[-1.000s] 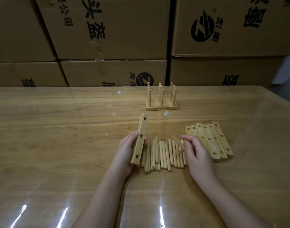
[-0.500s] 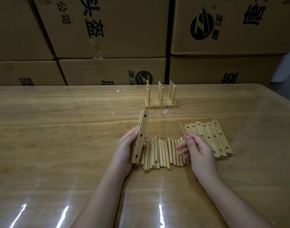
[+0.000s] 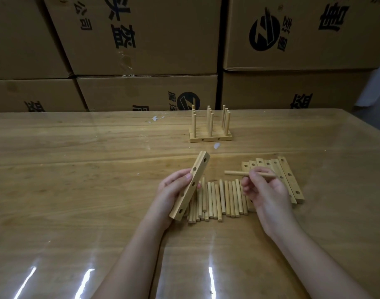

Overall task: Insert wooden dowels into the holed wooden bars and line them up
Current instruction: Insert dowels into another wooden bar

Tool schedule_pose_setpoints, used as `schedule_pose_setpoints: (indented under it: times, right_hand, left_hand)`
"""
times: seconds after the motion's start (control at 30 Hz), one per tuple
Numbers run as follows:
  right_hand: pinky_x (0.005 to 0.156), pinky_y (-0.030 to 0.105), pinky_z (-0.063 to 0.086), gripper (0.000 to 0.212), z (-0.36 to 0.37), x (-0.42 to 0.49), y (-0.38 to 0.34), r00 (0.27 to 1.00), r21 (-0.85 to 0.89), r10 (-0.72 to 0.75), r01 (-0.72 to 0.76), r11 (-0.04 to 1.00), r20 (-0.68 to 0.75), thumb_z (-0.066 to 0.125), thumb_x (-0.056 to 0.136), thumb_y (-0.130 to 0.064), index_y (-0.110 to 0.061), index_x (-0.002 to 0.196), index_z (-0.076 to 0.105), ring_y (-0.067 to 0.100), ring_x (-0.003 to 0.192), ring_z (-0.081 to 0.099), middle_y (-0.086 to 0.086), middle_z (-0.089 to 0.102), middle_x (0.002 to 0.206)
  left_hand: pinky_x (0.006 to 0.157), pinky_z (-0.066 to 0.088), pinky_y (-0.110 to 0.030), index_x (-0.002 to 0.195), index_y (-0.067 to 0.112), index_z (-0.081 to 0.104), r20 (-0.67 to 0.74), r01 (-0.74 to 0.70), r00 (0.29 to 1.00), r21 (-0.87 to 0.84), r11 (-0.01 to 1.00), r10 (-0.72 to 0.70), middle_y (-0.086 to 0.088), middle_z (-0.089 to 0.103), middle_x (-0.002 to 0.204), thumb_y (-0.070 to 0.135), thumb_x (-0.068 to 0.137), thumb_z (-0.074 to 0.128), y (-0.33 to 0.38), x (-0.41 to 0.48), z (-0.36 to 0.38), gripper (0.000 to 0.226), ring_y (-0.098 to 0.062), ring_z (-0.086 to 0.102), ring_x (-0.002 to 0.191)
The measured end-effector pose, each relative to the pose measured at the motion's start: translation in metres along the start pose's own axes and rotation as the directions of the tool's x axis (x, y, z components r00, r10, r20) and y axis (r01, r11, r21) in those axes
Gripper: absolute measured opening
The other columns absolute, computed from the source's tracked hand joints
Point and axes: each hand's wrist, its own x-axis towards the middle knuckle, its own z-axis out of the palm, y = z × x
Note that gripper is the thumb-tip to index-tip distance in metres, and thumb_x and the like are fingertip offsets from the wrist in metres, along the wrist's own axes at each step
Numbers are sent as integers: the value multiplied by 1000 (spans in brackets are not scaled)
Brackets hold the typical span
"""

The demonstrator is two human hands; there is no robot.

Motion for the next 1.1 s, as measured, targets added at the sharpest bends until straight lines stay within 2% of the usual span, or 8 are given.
schedule_pose_setpoints:
  times: [0.3, 0.5, 0.67, 0.8, 0.87, 0.97, 1.07, 1.1]
  right_hand:
    - [67, 23, 54, 34, 2, -4, 2, 993, -10, 50, -50, 999, 109, 65, 73, -19, -1, 101, 58, 21, 77, 67, 13, 70, 82]
    - [68, 23, 52, 28, 2, -3, 5, 992, -73, 75, -68, 995, 98, 71, 67, -23, -14, 94, 67, 16, 75, 63, 7, 69, 81]
    - [66, 23, 48, 21, 0, -2, 5, 993, -11, 78, -78, 997, 90, 74, 63, -26, -21, 83, 73, 10, 68, 56, -3, 62, 73]
    - [75, 29, 55, 19, 2, -3, 4, 988, -53, 47, -40, 998, 145, 64, 76, -31, -19, 90, 68, 16, 89, 67, 2, 70, 89]
    - [69, 28, 55, 18, 4, -5, 2, 980, -137, 4, 24, 990, 197, 55, 84, -33, -21, 95, 64, 20, 78, 68, 3, 67, 78]
    - [50, 15, 44, 23, 5, -9, 5, 967, -400, -68, 165, 901, 247, 45, 88, -42, -39, 98, 66, 5, 52, 52, -7, 56, 60]
    - [58, 21, 45, 23, 5, -11, 12, 955, -580, -106, 254, 774, 278, 44, 94, -32, -48, 105, 57, 18, 69, 58, 4, 65, 81]
    - [62, 18, 45, 28, 5, -11, 14, 948, -593, -117, 278, 756, 295, 45, 95, -25, -50, 104, 54, 15, 74, 58, 0, 65, 86]
  left_hand:
    - [65, 54, -23, 103, 23, 75, 61, 2, 998, 104, 995, -9, -10, 74, 87, 27, 75, 68, 0, -3, 4, 29, -16, 71, 80]
    - [61, 53, -21, 103, 21, 75, 77, -3, 997, 96, 995, -5, -10, 73, 85, 30, 71, 71, 2, -4, 4, 34, -15, 70, 76]
    - [61, 53, -22, 104, 20, 75, 63, -6, 998, 92, 996, 1, -11, 73, 86, 33, 70, 73, 2, -4, 4, 37, -16, 70, 77]
    - [61, 53, -21, 103, 22, 75, 71, 1, 997, 101, 995, -8, -9, 74, 86, 27, 74, 68, 0, -3, 3, 30, -15, 71, 77]
    - [61, 52, -21, 104, 24, 75, 71, 2, 997, 112, 994, -10, -8, 74, 85, 29, 74, 69, 0, -3, 3, 31, -15, 70, 77]
    - [63, 52, -20, 106, 26, 75, 73, 1, 997, 133, 991, -11, -7, 74, 85, 31, 75, 68, 0, -3, 2, 32, -14, 70, 78]
    - [67, 53, -21, 106, 25, 75, 78, -1, 997, 133, 991, -10, -8, 75, 86, 31, 75, 69, -2, -2, 2, 32, -15, 70, 81]
    - [67, 53, -21, 106, 25, 75, 79, 0, 997, 130, 991, -10, -8, 75, 86, 31, 74, 70, -2, -2, 2, 33, -15, 70, 82]
